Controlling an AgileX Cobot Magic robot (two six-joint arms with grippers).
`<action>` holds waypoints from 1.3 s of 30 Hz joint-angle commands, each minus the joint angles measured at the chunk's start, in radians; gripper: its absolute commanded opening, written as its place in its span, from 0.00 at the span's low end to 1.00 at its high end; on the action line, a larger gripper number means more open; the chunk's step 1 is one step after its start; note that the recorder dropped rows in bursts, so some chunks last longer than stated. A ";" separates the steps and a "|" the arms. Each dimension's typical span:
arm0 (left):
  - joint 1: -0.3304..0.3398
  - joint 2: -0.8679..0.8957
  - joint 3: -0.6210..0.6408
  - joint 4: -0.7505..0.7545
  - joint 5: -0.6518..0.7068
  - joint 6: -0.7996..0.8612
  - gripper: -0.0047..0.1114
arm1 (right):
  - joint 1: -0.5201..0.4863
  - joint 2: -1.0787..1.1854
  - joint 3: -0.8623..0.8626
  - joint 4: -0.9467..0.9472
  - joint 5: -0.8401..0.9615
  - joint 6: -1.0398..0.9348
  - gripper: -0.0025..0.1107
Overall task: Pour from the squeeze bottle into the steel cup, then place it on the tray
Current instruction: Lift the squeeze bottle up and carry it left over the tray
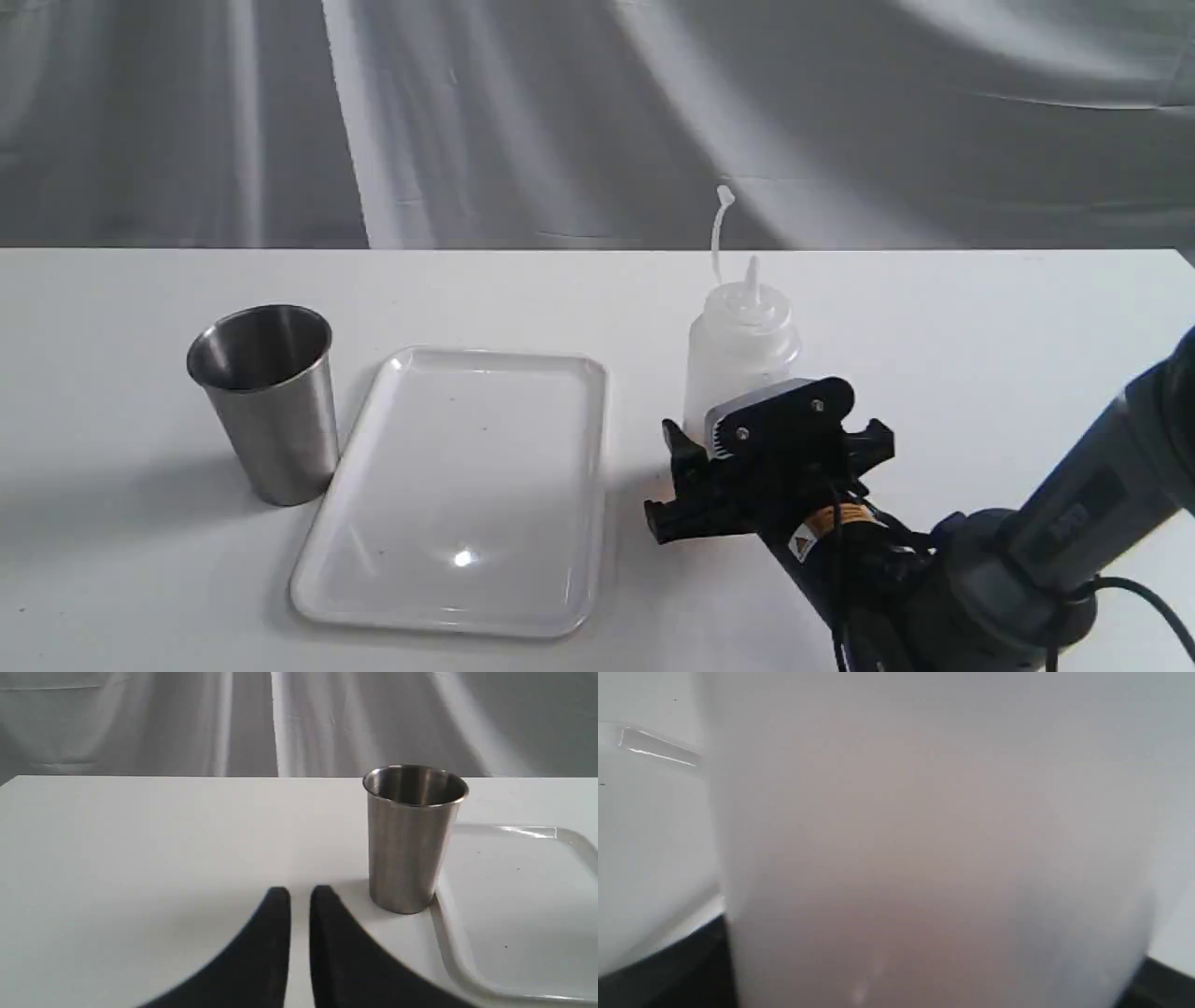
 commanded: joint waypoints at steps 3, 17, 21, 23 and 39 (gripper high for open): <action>-0.005 -0.003 0.004 -0.005 -0.007 -0.003 0.11 | -0.001 -0.014 -0.003 0.021 -0.015 -0.044 0.02; -0.005 -0.003 0.004 -0.005 -0.007 -0.005 0.11 | -0.001 -0.246 -0.003 0.097 0.066 -0.151 0.02; -0.005 -0.003 0.004 -0.005 -0.007 -0.005 0.11 | -0.001 -0.337 -0.003 0.097 0.129 -0.225 0.02; -0.005 -0.003 0.004 -0.005 -0.007 -0.005 0.11 | -0.001 -0.376 -0.003 0.097 0.156 -0.231 0.02; -0.005 -0.003 0.004 -0.005 -0.007 -0.003 0.11 | 0.169 -0.510 -0.413 0.924 0.382 -1.246 0.02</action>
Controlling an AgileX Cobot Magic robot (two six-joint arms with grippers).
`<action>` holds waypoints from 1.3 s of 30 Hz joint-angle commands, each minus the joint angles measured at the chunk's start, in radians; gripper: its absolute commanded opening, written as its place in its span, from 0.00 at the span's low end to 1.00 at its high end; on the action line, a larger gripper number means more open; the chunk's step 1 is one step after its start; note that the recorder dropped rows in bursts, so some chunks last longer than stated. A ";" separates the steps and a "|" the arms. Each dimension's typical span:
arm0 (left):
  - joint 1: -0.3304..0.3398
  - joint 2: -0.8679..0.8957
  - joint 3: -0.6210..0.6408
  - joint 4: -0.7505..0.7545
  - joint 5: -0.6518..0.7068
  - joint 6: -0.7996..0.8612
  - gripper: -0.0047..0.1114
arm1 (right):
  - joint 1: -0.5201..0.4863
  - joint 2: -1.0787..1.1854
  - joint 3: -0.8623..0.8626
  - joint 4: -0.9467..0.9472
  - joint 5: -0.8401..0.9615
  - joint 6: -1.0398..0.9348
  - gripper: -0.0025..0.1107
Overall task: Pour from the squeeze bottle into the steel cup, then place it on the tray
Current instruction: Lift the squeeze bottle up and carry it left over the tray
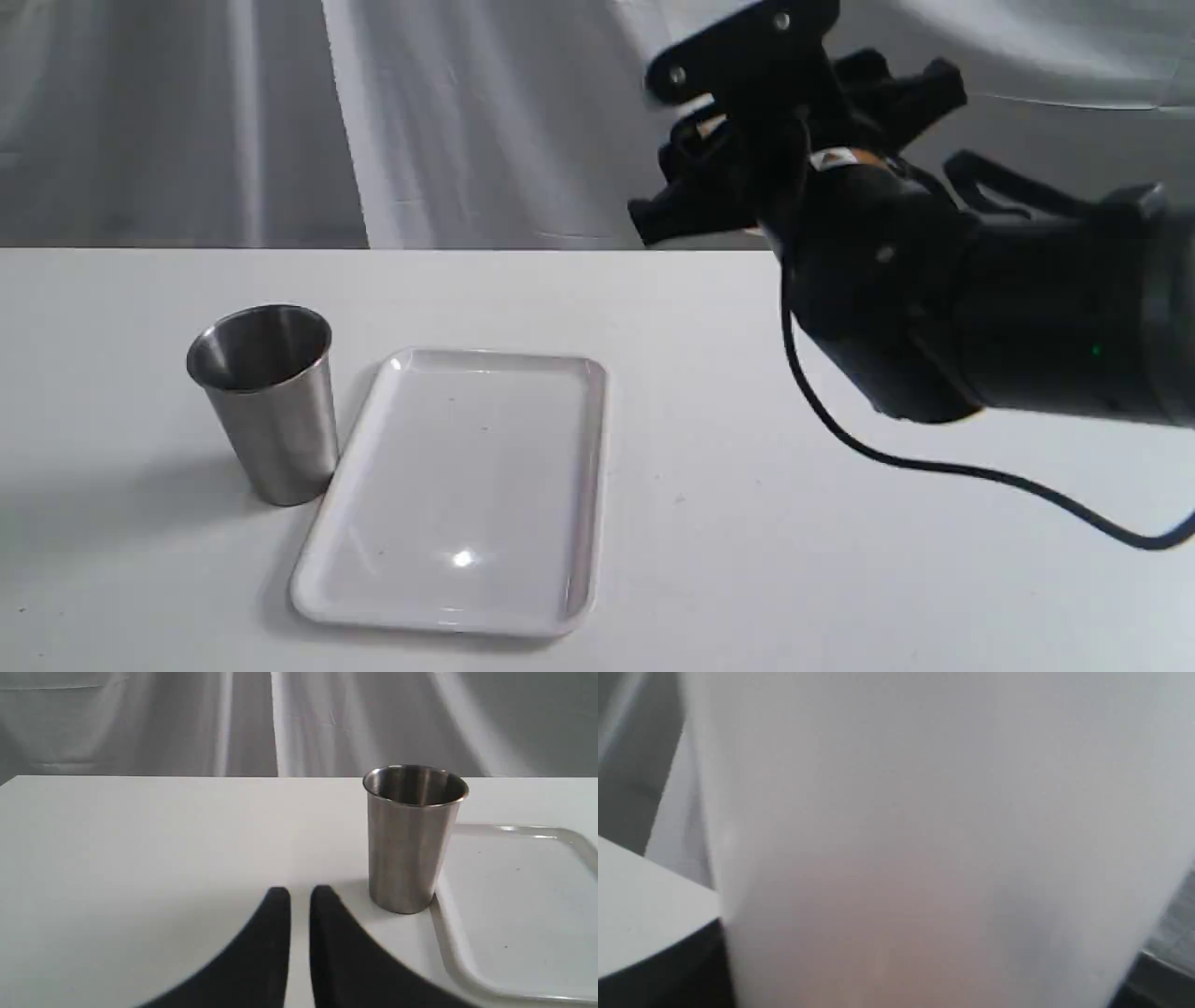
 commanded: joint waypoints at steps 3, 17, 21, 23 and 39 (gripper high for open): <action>-0.005 -0.003 0.004 -0.005 -0.007 -0.004 0.11 | 0.051 -0.020 -0.122 0.082 -0.029 -0.139 0.02; -0.005 -0.003 0.004 -0.005 -0.007 -0.002 0.11 | 0.101 -0.028 -0.179 0.030 0.192 -0.162 0.02; -0.005 -0.003 0.004 -0.005 -0.007 -0.002 0.11 | 0.101 -0.028 -0.179 0.016 0.228 -0.133 0.02; -0.005 -0.003 0.004 -0.005 -0.007 -0.002 0.11 | 0.101 -0.029 -0.179 0.016 0.228 -0.089 0.02; -0.005 -0.003 0.004 -0.005 -0.007 -0.003 0.11 | 0.080 -0.024 -0.220 -0.845 0.412 0.923 0.02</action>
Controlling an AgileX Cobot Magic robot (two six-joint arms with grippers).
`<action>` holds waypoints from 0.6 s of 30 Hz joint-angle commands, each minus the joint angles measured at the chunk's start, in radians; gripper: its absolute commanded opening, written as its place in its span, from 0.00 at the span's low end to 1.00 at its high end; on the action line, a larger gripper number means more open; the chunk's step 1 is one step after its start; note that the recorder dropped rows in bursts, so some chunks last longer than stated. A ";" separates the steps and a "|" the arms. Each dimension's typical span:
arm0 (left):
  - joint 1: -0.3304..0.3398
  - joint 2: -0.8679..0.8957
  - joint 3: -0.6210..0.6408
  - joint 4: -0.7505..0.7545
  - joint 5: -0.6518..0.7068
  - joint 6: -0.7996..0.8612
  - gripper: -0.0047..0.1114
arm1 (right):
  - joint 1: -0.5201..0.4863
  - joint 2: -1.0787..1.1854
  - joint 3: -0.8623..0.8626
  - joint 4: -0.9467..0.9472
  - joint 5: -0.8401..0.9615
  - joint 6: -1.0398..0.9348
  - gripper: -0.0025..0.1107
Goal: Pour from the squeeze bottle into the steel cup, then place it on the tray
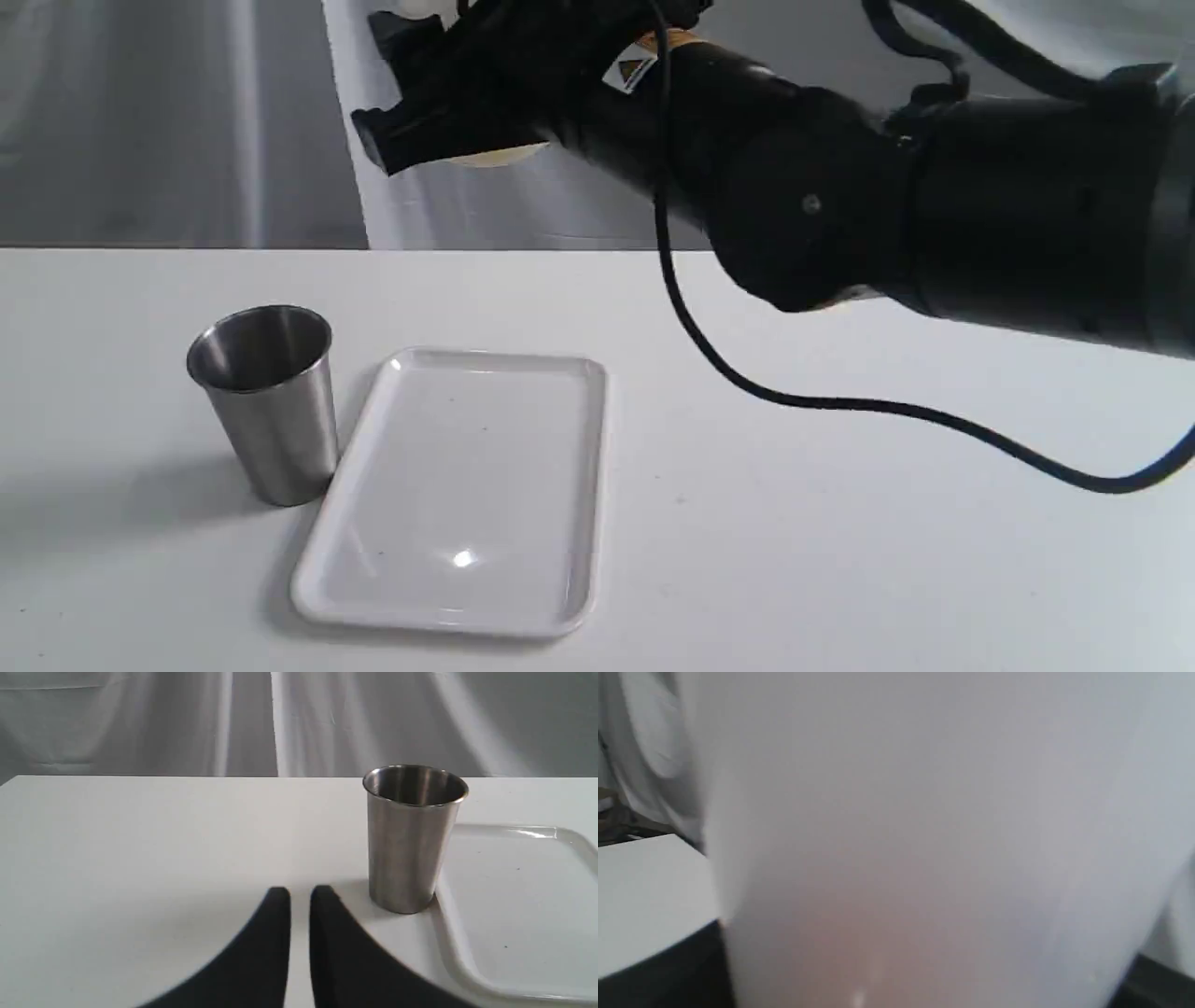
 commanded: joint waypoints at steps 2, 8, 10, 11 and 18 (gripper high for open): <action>-0.005 -0.003 0.004 -0.005 -0.007 -0.003 0.11 | -0.023 0.027 -0.119 -0.273 0.188 0.268 0.02; -0.005 -0.003 0.004 -0.005 -0.007 -0.003 0.11 | -0.023 0.129 -0.341 -0.490 0.544 0.407 0.02; -0.005 -0.003 0.004 -0.005 -0.007 -0.003 0.11 | -0.023 0.158 -0.394 -0.520 0.598 0.413 0.02; -0.005 -0.003 0.004 -0.005 -0.007 -0.006 0.11 | -0.023 0.173 -0.412 -0.534 0.617 0.415 0.02; -0.005 -0.003 0.004 -0.005 -0.007 -0.006 0.11 | -0.012 0.256 -0.497 -0.612 0.728 0.415 0.02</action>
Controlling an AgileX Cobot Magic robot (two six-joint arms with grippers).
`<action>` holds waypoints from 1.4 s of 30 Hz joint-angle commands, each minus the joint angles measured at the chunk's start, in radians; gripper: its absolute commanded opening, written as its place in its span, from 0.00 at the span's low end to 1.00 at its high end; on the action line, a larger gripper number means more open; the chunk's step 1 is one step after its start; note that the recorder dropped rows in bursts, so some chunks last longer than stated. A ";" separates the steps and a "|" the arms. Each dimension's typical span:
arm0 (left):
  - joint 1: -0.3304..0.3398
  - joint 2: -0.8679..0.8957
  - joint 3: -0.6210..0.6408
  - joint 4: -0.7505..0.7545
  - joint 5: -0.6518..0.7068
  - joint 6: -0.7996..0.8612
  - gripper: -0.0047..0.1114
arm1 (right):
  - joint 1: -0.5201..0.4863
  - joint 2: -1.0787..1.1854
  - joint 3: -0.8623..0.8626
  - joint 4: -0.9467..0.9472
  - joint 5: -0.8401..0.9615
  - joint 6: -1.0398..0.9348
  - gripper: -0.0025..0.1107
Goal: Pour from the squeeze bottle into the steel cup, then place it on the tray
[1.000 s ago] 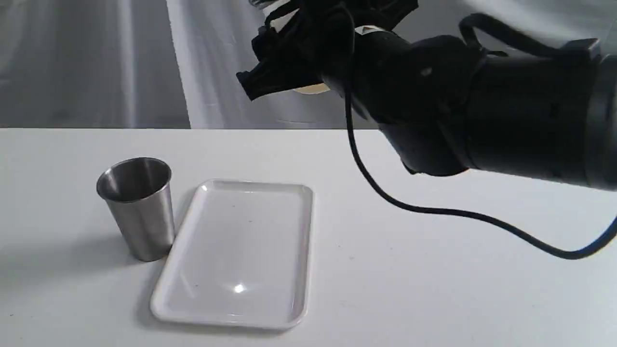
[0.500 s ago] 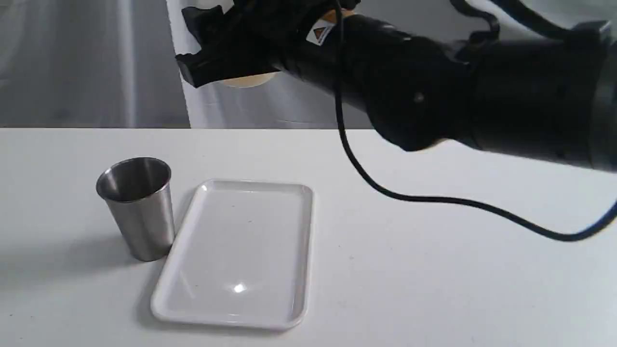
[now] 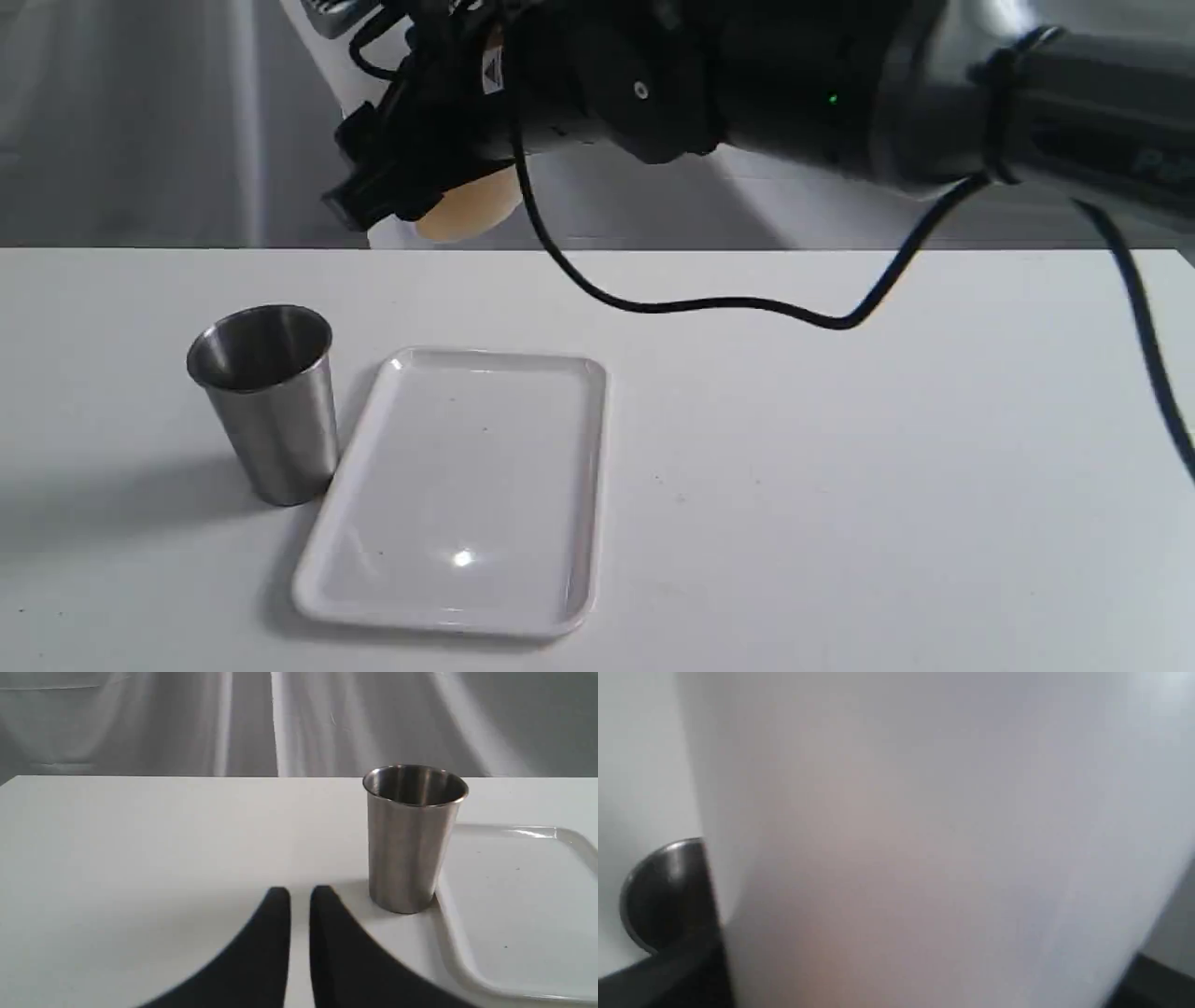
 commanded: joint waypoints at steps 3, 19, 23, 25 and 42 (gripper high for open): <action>-0.005 -0.003 0.004 -0.005 -0.007 -0.006 0.11 | 0.015 0.030 -0.023 -0.096 0.020 0.007 0.02; -0.005 -0.003 0.004 -0.005 -0.007 -0.005 0.11 | 0.067 0.063 -0.023 -0.826 0.164 0.531 0.02; -0.005 -0.003 0.004 -0.005 -0.007 -0.005 0.11 | 0.090 0.082 -0.023 -0.887 0.191 0.531 0.02; -0.005 -0.003 0.004 -0.005 -0.007 -0.005 0.11 | 0.101 0.095 -0.023 -0.922 0.216 0.531 0.02; -0.005 -0.003 0.004 0.007 -0.007 -0.005 0.11 | 0.150 0.176 -0.023 -1.033 0.394 0.529 0.02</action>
